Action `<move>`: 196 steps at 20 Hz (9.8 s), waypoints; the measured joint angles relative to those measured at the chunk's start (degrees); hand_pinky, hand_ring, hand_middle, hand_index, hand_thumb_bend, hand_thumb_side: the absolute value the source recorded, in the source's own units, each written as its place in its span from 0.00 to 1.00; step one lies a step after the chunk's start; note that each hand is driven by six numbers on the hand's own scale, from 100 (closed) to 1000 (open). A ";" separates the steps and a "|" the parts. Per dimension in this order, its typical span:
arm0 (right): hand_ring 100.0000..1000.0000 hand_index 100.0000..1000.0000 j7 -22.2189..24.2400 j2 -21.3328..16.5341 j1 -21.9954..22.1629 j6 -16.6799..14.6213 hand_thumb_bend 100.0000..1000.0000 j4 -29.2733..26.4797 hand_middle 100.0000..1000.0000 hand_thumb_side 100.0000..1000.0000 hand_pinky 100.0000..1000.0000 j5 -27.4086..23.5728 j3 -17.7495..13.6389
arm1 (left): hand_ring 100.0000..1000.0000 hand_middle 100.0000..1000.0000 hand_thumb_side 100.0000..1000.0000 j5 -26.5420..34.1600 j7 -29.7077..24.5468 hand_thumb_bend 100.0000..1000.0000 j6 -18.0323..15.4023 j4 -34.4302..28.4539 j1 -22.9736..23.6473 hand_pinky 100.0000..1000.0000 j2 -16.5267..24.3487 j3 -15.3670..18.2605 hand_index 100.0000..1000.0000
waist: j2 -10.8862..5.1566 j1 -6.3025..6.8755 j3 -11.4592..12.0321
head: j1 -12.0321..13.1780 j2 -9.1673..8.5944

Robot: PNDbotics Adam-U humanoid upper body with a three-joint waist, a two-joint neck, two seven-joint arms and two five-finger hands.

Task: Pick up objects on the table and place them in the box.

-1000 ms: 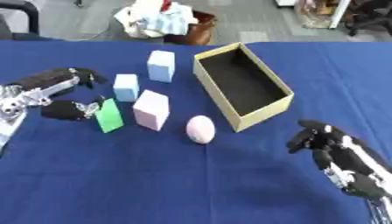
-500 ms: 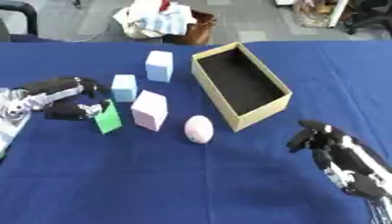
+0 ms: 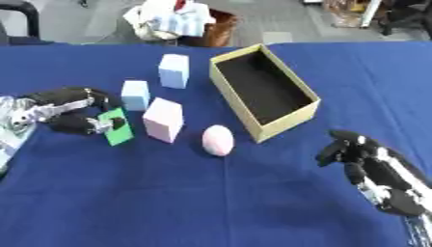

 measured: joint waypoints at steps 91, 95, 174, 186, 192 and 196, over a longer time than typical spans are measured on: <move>0.68 0.90 2.51 0.71 -0.43 0.40 0.00 0.58 0.61 0.39 0.64 -0.87 2.20 | 0.58 0.65 0.22 -25.27 16.97 0.00 -5.94 25.79 -27.45 0.71 -29.57 -8.25 0.87 | -0.45 0.06 -7.32 | -0.33 -0.60; 0.68 0.90 2.50 0.82 -0.43 0.39 0.00 0.59 0.61 0.39 0.64 -0.87 2.19 | 0.64 0.73 0.60 -24.30 14.38 0.00 -6.65 25.45 -27.26 0.74 -29.54 -8.26 0.89 | -0.45 0.06 -7.29 | -0.34 -0.60; 0.68 0.90 1.51 0.53 -0.51 -0.26 0.00 1.60 0.62 0.38 0.64 -0.07 1.04 | 0.70 0.69 0.30 -15.18 6.13 0.19 -13.12 19.30 -16.79 0.80 -10.08 -5.99 0.89 | -0.45 0.05 -3.80 | -3.29 -1.28; 0.67 0.90 1.51 0.53 -0.50 -0.27 0.00 1.62 0.61 0.38 0.64 -0.07 1.03 | 0.59 0.42 0.19 -7.54 6.78 0.00 -12.80 11.70 -17.34 0.76 -8.99 -5.92 0.74 | -0.45 0.05 -3.64 | -3.61 -1.08; 0.67 0.90 1.60 0.54 -0.49 -0.27 0.00 1.63 0.61 0.38 0.64 -0.07 1.06 | 0.60 0.43 0.18 -3.62 7.12 0.00 -9.50 6.73 -23.20 0.76 -10.22 -5.29 0.74 | -0.45 0.04 -3.55 | -3.85 -1.07; 0.67 0.90 1.92 0.57 -0.50 -0.21 0.00 1.65 0.61 0.38 0.64 -0.09 1.33 | 0.60 0.44 0.17 -5.73 8.05 0.00 -7.57 9.71 -27.39 0.75 -15.13 -5.33 0.76 | -0.45 0.04 -4.37 | -3.81 -1.06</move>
